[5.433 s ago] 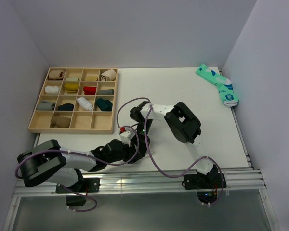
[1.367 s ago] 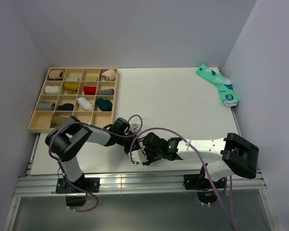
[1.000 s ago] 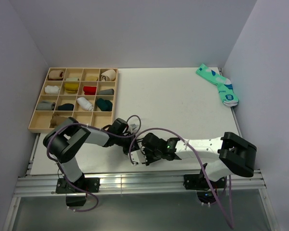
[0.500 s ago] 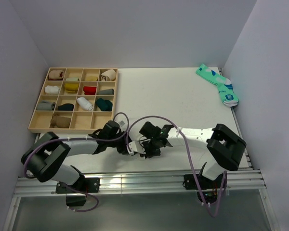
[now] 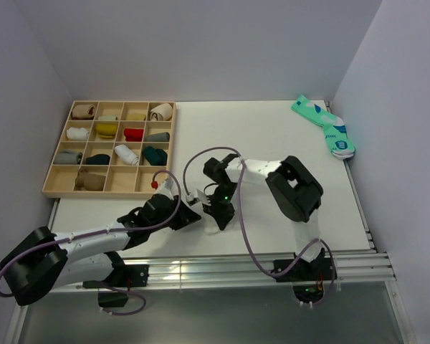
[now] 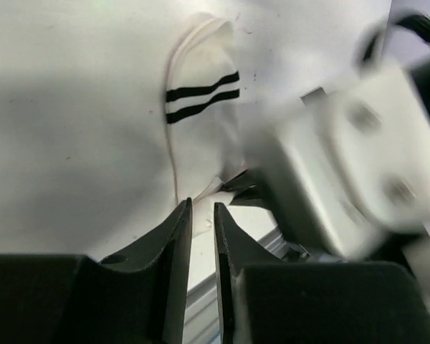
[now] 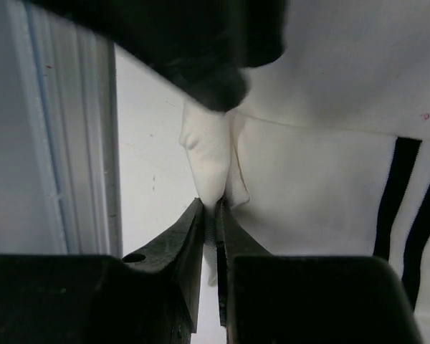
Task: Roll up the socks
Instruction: Roll the sock at the center of the board.
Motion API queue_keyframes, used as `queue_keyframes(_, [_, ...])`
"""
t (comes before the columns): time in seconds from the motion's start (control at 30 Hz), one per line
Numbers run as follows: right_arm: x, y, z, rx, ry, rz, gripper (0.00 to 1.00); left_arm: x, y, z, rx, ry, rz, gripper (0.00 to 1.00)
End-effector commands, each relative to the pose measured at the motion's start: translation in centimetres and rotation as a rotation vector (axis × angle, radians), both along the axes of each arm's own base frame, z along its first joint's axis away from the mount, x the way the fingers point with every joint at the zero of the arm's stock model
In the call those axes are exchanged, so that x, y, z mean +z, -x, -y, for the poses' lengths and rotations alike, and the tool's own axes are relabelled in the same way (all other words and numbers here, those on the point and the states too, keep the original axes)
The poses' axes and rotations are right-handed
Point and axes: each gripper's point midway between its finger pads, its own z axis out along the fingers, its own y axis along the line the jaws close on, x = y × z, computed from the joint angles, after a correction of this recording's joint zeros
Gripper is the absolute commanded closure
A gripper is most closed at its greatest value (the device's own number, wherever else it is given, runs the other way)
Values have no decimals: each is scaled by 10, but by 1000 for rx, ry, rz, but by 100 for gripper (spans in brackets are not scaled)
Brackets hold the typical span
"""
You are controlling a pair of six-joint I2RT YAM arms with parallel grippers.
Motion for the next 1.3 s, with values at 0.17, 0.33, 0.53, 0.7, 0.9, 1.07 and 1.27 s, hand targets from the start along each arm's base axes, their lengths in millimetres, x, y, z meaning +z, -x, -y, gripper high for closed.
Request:
queue_keyframes(0.17, [10,11,5,-18,66,-270,86,18,-11,16,-15,-49,313,77])
queue_keyframes(0.33, [10,7,6,-60,90,-306,85,19,-9,33,-98,-68,418,76])
queue_keyframes(0.53, [6,4,5,-82,116,-331,85,14,4,54,-242,-47,475,70])
queue_keyframes(0.7, [1,2,4,-109,145,-342,85,11,14,65,-338,-36,482,68])
queue_keyframes(0.9, [-5,-3,1,-145,166,-326,85,-2,25,72,-434,-48,462,68])
queue_keyframes(1.07, [-9,-6,2,-163,182,-313,85,-9,31,75,-490,-55,451,66])
queue_keyframes(1.27, [-11,-9,3,-176,190,-306,85,-19,32,79,-534,-101,438,63])
